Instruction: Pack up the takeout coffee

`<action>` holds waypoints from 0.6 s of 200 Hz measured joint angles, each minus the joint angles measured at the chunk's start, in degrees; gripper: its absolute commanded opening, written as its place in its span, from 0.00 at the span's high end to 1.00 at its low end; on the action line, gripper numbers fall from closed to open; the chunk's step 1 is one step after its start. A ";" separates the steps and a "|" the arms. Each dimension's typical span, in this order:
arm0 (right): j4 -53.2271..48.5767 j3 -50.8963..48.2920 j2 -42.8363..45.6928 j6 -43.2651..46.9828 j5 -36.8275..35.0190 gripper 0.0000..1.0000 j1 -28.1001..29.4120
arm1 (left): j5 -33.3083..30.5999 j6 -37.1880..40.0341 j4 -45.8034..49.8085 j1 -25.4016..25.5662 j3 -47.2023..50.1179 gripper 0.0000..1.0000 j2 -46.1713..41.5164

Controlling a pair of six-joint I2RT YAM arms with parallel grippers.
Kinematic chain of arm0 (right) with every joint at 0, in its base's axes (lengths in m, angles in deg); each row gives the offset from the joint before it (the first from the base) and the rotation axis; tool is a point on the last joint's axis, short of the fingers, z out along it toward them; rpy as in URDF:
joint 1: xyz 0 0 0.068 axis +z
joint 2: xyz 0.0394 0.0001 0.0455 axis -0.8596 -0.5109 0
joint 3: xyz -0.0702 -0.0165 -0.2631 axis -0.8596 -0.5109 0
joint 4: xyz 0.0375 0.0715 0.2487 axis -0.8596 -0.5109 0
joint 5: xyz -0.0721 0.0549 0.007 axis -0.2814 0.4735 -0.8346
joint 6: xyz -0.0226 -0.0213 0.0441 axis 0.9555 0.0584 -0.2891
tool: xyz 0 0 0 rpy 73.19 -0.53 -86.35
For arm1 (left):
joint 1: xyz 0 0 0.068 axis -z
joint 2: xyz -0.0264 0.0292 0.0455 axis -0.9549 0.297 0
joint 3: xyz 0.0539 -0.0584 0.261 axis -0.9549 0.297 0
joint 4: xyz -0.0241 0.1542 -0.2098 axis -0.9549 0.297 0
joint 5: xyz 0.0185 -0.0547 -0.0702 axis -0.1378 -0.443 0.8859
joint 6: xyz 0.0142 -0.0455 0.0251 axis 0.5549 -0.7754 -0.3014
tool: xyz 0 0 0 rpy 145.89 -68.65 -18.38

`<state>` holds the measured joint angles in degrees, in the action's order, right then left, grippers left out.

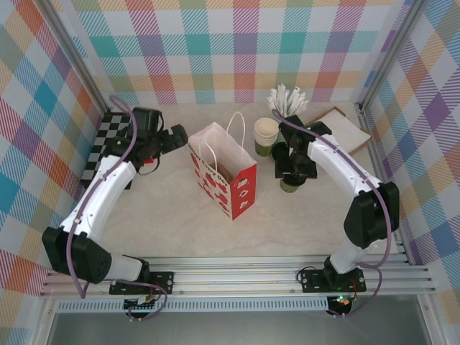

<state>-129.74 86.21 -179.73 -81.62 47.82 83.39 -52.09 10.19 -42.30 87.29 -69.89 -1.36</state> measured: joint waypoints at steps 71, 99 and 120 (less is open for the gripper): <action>-9.79 13.79 8.94 9.25 2.36 0.39 0.39 | 17.86 22.99 7.19 0.00 -21.38 0.10 17.46; -14.40 23.69 9.27 11.58 3.56 0.40 1.64 | 20.41 28.85 10.84 0.74 -24.63 0.28 20.79; -17.29 31.82 8.63 13.00 4.31 0.41 4.00 | 20.55 31.95 12.37 1.81 -27.43 0.51 22.77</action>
<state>-147.03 118.04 -171.10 -68.62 52.12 87.39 -31.55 42.15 -29.93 89.10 -97.32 21.41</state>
